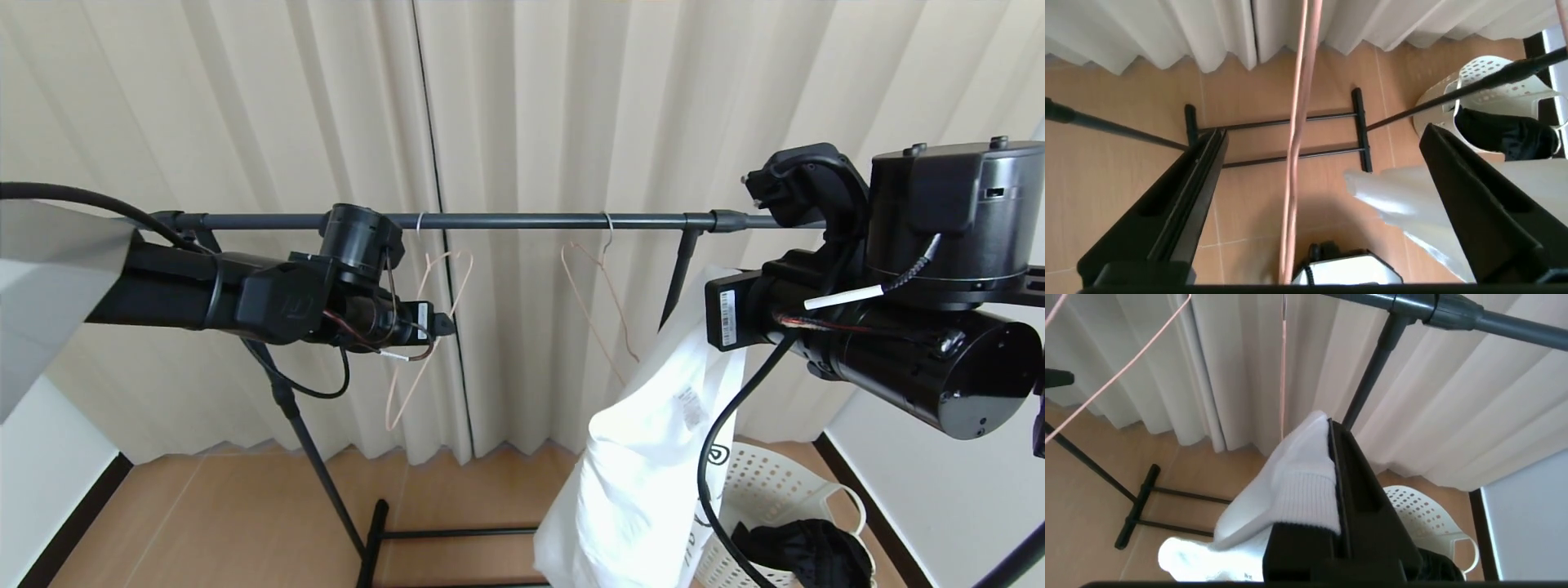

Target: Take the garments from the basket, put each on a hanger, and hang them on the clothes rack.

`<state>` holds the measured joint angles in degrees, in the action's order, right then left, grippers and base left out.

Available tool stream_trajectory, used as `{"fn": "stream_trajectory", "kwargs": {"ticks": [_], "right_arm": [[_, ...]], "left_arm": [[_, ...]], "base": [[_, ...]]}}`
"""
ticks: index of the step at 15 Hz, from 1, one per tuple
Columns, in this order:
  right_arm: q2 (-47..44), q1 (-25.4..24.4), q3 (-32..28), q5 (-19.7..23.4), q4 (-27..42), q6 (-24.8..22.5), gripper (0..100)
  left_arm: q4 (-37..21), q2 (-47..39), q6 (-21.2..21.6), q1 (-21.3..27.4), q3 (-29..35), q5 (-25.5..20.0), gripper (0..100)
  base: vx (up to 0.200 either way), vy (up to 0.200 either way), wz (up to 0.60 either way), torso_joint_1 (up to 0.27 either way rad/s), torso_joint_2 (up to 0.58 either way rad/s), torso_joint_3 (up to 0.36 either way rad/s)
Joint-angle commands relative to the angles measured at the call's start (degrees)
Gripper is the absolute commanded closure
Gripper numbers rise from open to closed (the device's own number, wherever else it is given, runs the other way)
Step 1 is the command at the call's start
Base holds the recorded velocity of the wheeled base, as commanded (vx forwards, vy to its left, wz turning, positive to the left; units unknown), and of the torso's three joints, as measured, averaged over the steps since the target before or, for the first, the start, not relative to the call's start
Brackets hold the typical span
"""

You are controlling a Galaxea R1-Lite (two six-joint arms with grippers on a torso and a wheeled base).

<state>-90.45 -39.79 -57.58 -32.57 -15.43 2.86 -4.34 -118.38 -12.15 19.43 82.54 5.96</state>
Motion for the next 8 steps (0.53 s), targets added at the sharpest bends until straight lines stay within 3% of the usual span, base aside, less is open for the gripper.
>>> {"fn": "stream_trajectory", "kwargs": {"ticks": [1, 7, 8], "right_arm": [[-0.34, -0.02, 0.36, -0.03, -0.04, -0.05, 100], [-0.78, -0.02, 0.71, 0.05, -0.12, -0.14, 100], [-0.78, -0.02, 0.80, 0.05, -0.12, -0.14, 100]], "left_arm": [[-0.05, -6.77, 0.20, -1.06, 4.47, 0.02, 0], [-0.05, -11.78, 0.20, -1.06, 9.92, 0.28, 0], [-0.05, -11.96, 0.20, -0.97, 9.92, 0.28, 100]], "base": [[0.000, 0.000, 0.00, 0.000, 0.00, 0.000], [0.000, 0.000, 0.00, 0.000, 0.00, 0.000], [0.000, 0.000, 0.00, 0.000, 0.00, 0.000]]}}
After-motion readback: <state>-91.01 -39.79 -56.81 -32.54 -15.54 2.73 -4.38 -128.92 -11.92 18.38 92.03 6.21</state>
